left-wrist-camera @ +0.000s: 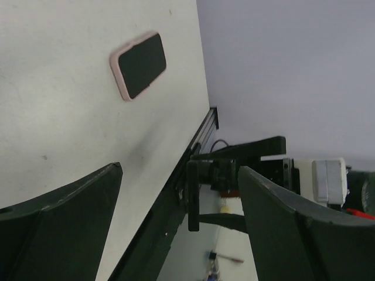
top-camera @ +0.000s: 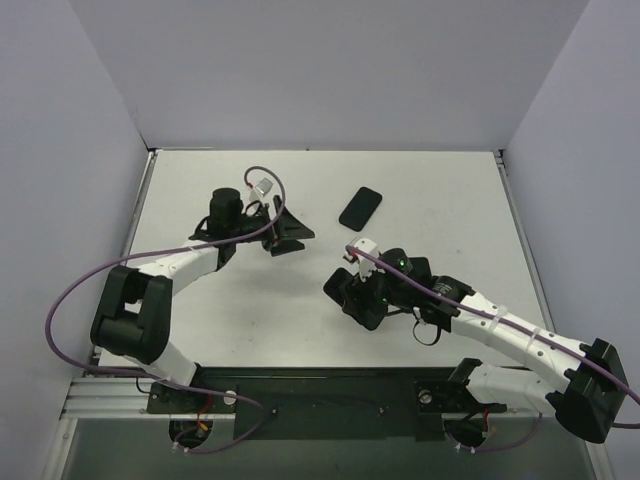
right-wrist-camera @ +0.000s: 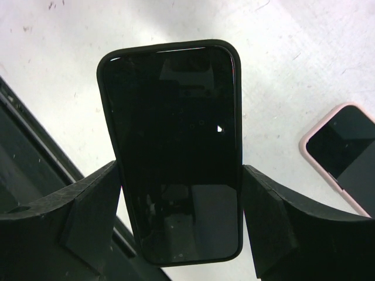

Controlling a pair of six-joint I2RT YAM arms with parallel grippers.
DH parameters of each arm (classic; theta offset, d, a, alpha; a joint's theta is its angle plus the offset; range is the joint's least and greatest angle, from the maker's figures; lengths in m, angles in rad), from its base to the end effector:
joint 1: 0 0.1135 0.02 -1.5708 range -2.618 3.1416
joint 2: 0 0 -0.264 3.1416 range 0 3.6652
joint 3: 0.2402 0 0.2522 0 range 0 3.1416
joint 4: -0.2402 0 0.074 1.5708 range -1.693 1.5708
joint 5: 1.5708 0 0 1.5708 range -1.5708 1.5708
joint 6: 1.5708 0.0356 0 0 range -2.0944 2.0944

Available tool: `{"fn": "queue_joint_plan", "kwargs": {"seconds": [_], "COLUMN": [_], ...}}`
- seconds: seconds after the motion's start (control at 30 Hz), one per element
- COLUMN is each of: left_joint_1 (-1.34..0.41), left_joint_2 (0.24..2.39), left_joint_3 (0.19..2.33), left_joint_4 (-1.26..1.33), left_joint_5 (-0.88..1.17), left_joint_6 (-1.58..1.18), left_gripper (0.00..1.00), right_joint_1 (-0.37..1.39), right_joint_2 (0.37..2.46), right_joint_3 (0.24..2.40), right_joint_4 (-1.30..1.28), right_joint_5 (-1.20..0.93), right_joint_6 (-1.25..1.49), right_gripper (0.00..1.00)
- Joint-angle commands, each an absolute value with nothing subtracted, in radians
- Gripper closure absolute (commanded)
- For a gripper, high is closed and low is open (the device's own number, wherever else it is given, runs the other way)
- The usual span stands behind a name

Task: Take the phone out of the phone case
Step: Pick up the phone at the center of the board, then adjust the phone.

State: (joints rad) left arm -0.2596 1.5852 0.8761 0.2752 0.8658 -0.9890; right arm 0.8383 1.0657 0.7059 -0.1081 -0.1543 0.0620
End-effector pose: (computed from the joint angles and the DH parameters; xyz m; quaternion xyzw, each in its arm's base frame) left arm 0.3186 -0.1127 0.2227 -0.0619 0.7952 -0.5725 0.1898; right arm 0.1565 0.1822 0.2652 -0.3588 0.7708 0.2864 0.4418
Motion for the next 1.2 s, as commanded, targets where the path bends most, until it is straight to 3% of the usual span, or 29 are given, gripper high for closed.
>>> {"fn": "queue_joint_plan", "kwargs": {"seconds": [0.0,0.1,0.2,0.5,0.57,0.8,0.83,0.87,0.9,0.93,0.97,1.0,1.17], "left_joint_1": [-0.376,-0.458,-0.497,-0.632,-0.649,-0.657,-0.657,-0.654,-0.652,-0.649,-0.638,-0.632,-0.528], "left_joint_2": [1.545,1.584,1.624,1.657,1.666,1.669,1.667,1.660,1.655,1.648,1.641,1.634,1.554], "left_joint_3": [0.986,1.020,1.034,1.092,1.089,1.052,1.057,1.055,1.057,1.058,1.057,1.057,1.046], "left_joint_4": [0.193,0.080,0.042,-0.103,-0.094,0.083,0.086,0.087,0.086,0.084,0.080,0.077,0.022], "left_joint_5": [0.967,0.937,0.940,0.969,0.992,1.058,1.060,1.057,1.051,1.045,1.036,1.017,0.882], "left_joint_6": [-0.848,-0.781,-0.763,-0.627,-0.633,-0.744,-0.745,-0.744,-0.745,-0.744,-0.742,-0.741,-0.709], "left_gripper": [0.08,0.08,0.22,0.20,0.24,0.62,0.75,0.80,0.88,0.94,0.98,1.00,1.00], "right_joint_1": [0.833,0.838,0.851,0.865,0.867,0.884,0.887,0.890,0.890,0.890,0.891,0.890,0.879], "right_joint_2": [1.054,1.052,1.054,1.058,1.054,1.049,1.055,1.058,1.066,1.069,1.068,1.066,1.051], "right_joint_3": [0.813,0.845,0.867,0.899,0.900,0.885,0.881,0.877,0.870,0.864,0.839,0.830,0.776], "right_joint_4": [-0.202,-0.228,-0.242,-0.259,-0.259,-0.252,-0.250,-0.247,-0.242,-0.224,-0.207,-0.177,-0.143], "right_joint_5": [-0.219,-0.236,-0.224,-0.186,-0.173,-0.141,-0.135,-0.123,-0.115,-0.097,-0.081,-0.063,0.061], "right_joint_6": [-0.018,-0.028,-0.037,-0.057,-0.060,-0.049,-0.037,-0.032,-0.009,0.000,0.053,0.072,0.253], "right_gripper": [1.00,1.00,1.00,1.00,1.00,1.00,0.98,0.89,0.64,0.52,0.20,0.10,0.09]}}
